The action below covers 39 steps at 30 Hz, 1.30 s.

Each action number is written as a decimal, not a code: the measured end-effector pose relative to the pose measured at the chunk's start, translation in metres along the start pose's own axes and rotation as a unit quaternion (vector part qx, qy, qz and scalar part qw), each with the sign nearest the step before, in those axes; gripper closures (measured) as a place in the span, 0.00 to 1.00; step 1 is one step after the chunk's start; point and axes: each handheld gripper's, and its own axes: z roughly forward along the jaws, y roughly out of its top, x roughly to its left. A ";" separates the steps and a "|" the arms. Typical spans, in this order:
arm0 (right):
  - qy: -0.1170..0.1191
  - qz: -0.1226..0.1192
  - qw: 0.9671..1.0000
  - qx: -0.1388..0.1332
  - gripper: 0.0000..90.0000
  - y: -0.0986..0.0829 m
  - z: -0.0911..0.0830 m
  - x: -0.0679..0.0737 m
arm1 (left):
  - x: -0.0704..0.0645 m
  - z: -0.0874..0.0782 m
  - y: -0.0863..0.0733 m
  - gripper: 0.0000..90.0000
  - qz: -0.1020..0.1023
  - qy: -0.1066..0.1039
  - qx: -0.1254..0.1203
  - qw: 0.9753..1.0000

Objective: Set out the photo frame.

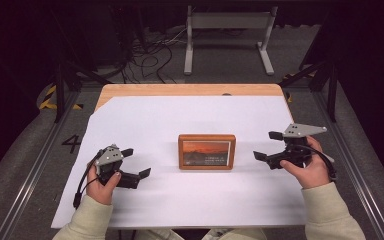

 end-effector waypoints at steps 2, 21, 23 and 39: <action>-0.006 0.007 1.000 -0.012 0.05 -0.007 0.000 0.000 | 0.000 0.000 -0.001 0.03 0.000 -0.003 0.000 1.000; -0.025 -0.004 0.999 -0.042 0.04 -0.050 0.012 0.006 | 0.001 -0.002 -0.009 0.02 0.003 -0.015 -0.010 1.000; -0.027 -0.005 0.999 -0.039 0.04 -0.054 0.015 0.004 | 0.003 0.000 -0.011 0.02 0.003 -0.015 -0.007 1.000; -0.049 0.011 0.999 -0.007 0.04 -0.070 0.031 0.002 | 0.005 0.005 -0.015 0.02 0.003 -0.015 0.000 1.000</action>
